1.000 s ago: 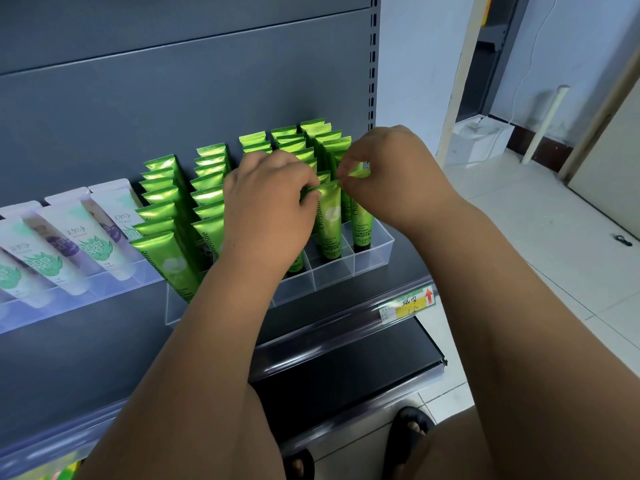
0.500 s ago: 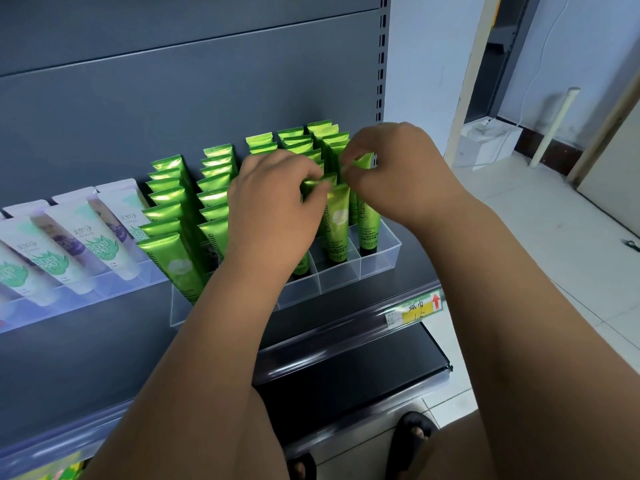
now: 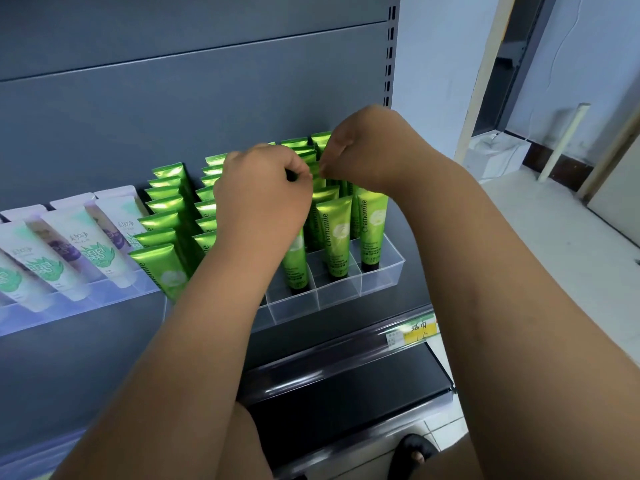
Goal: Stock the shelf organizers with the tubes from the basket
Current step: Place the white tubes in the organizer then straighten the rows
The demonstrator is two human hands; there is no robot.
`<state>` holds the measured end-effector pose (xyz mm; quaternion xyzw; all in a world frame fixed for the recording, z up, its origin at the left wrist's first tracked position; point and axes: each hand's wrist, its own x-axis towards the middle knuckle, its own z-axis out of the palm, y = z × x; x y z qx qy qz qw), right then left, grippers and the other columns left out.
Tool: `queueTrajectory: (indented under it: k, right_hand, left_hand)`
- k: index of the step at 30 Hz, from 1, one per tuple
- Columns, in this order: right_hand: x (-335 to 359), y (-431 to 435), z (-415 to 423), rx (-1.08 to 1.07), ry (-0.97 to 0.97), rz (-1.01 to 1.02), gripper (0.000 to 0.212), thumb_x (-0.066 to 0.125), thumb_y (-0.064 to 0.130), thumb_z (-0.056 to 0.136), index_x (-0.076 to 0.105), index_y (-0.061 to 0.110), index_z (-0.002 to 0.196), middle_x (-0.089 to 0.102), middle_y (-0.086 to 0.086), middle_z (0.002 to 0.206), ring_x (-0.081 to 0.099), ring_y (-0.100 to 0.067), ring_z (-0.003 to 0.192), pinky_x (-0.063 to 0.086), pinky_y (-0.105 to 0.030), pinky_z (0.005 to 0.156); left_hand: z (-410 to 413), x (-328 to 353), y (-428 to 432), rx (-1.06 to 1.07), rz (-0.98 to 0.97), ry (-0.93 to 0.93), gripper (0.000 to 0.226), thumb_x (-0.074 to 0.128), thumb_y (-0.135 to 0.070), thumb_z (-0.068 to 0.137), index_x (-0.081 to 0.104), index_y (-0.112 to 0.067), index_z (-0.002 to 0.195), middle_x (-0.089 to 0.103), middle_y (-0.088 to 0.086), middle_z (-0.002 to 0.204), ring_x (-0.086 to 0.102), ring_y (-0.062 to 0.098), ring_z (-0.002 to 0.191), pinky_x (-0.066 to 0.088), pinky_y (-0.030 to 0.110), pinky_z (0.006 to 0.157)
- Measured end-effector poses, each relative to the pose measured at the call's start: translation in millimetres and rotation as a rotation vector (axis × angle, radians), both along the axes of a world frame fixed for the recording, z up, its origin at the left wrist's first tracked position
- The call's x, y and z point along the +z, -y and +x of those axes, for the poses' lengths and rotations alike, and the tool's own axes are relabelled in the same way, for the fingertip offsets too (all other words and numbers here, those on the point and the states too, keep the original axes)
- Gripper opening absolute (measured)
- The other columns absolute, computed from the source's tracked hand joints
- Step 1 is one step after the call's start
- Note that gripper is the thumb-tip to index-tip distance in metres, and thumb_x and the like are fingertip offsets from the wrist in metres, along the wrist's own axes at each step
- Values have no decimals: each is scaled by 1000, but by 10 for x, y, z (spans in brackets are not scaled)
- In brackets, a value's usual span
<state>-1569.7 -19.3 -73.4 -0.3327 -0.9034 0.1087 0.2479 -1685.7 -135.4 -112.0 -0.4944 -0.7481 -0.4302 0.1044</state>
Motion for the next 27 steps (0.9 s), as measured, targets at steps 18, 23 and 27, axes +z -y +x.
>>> queueTrajectory:
  k: [18,23,27]
  right_hand:
    - [-221,-324,-240,-98,-21,-86,20,59,20,78,78,19,83,74,2,82,70,-22,80,62,-38,78]
    - [-252,-301,-227,-100,-27,-45,21,57,19,80,78,21,83,73,2,82,68,-22,82,61,-37,77]
    - [-264,-301,-205,-102,-29,-19,24,55,21,80,79,24,85,73,1,85,68,-23,83,60,-37,76]
  left_hand:
    - [-349,214,-407,116,-320,-2,11,65,-30,80,76,-33,78,69,-7,86,61,31,104,53,51,93]
    - [-338,154,-425,20,-422,-29,9,74,-33,79,74,-33,70,66,-11,78,62,29,101,52,50,94]
    - [-331,137,-422,-8,-368,-5,12,74,-29,80,74,-35,69,64,-13,72,64,32,99,53,52,92]
